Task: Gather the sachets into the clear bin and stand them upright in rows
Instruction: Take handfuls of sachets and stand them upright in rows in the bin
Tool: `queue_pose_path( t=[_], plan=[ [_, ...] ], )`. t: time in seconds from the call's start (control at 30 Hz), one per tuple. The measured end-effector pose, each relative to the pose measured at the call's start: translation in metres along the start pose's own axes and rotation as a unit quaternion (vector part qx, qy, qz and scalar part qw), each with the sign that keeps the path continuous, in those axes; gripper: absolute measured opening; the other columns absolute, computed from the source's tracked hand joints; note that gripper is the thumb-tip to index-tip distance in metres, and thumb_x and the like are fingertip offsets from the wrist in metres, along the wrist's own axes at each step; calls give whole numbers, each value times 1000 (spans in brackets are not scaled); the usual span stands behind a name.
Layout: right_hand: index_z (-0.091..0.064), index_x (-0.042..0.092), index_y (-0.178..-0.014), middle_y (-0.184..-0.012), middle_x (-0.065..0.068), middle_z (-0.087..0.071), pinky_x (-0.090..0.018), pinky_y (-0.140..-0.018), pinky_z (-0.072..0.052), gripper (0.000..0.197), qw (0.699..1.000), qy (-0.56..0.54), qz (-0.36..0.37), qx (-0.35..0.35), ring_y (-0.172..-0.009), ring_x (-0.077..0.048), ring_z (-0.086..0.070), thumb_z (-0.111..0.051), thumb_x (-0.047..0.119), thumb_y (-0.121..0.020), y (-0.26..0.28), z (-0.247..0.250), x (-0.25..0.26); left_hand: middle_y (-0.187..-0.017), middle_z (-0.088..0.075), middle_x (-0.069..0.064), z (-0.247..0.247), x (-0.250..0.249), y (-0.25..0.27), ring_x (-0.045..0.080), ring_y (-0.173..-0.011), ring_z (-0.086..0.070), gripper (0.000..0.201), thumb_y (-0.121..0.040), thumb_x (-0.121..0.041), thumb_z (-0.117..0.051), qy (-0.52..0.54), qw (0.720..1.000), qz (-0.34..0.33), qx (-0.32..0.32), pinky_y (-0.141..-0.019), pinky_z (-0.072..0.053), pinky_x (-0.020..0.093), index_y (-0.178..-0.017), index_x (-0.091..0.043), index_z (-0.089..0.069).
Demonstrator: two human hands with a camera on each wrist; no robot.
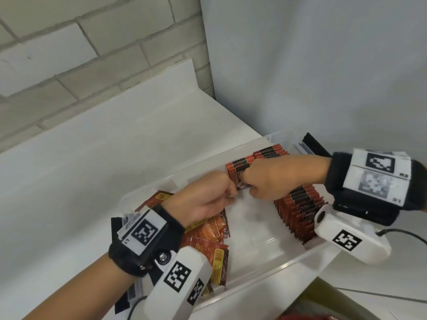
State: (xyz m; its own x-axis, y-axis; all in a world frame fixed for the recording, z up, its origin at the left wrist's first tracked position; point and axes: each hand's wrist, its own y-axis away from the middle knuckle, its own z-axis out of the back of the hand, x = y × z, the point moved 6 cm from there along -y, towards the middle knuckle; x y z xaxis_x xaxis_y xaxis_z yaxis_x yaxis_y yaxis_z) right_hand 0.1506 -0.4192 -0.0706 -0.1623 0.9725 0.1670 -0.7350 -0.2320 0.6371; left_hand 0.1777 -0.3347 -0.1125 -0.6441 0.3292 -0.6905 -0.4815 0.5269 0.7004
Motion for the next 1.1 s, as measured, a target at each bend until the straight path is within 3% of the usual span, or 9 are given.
queue_pose_path(
  t=[0.17, 0.33, 0.5, 0.57, 0.7, 0.83, 0.9, 1.0, 1.1],
  plan=[
    [-62, 3, -98, -70, -1, -50, -20, -50, -34, 20, 1000, -11, -4, -6, -61, -14, -46, -44, 12, -97, 4, 3, -2, -115, -54, 10, -7, 0, 4, 19, -108, -47, 46, -83, 20, -30, 9, 1000, 3, 14, -80, -45, 22, -112, -6, -53],
    [-63, 2, -99, -69, -1, -49, -22, -50, -34, 21, 1000, -16, -9, -10, -61, -15, -46, -44, 12, -97, 3, 6, -4, -107, -60, 6, -8, -2, 9, 14, -99, -53, 40, -84, 19, -32, -12, 1000, 4, 12, -92, -40, 27, -103, -6, -58],
    [-61, 1, -97, -69, -2, -48, -25, -55, -34, 23, 1000, -4, -3, -7, -65, -17, -45, -43, 15, -98, 6, 9, -2, -70, -58, -2, -5, -9, 21, 12, -78, -50, 41, -88, 14, -43, -85, 996, -14, -3, -91, -40, 28, -62, -16, -55],
    [-58, 4, -89, -68, -2, -47, -27, -59, -36, 23, 1000, -2, 13, 0, -63, -16, -43, -43, 18, -99, 10, 12, 2, -70, -61, -12, -4, -18, 34, 5, -81, -51, 34, -91, 7, -46, -160, 986, -30, 24, -94, -40, 24, -75, -20, -58],
    [-59, 9, -123, -112, 0, -65, -29, -89, -46, 34, 996, -48, 69, 6, -101, -17, -60, -46, 31, -100, 16, 16, 19, -125, -54, -20, 19, -46, 68, -2, -110, -54, 34, -99, -18, -47, -445, 891, -85, 19, -85, -39, 5, -130, -32, -52],
    [-45, 16, -139, -131, 4, -58, -28, -99, -46, 46, 980, -171, 104, 8, -115, -13, -57, -54, 34, -97, 10, 12, 43, -118, -66, -14, 45, -65, 99, 0, -104, -62, 28, -98, -22, -45, -603, 790, -110, -33, -94, -46, 17, -116, -34, -63],
    [-40, 14, -142, -135, 0, -54, -30, -99, -47, 52, 975, -193, 107, 5, -118, -17, -56, -56, 33, -96, 3, 9, 53, -119, -65, -12, 58, -69, 108, 3, -105, -60, 31, -99, -23, -44, -664, 736, -106, -83, -92, -45, 18, -120, -31, -64],
    [-29, 10, -145, -129, -10, -56, -36, -95, -52, 62, 978, -183, 97, 9, -110, -24, -59, -58, 33, -95, -7, 3, 63, -120, -65, -4, 71, -64, 113, 10, -103, -60, 34, -101, -25, -38, -702, 696, -76, -128, -92, -47, 27, -126, -24, -61],
    [-22, 7, -146, -101, -6, -58, -24, -65, -48, 69, 979, -185, 82, 8, -80, -15, -55, -59, 33, -94, -16, -1, 68, -115, -66, 0, 81, -50, 110, 15, -100, -62, 34, -102, -28, -36, -724, 678, -28, -125, -89, -50, 35, -125, -20, -60]
  ],
)
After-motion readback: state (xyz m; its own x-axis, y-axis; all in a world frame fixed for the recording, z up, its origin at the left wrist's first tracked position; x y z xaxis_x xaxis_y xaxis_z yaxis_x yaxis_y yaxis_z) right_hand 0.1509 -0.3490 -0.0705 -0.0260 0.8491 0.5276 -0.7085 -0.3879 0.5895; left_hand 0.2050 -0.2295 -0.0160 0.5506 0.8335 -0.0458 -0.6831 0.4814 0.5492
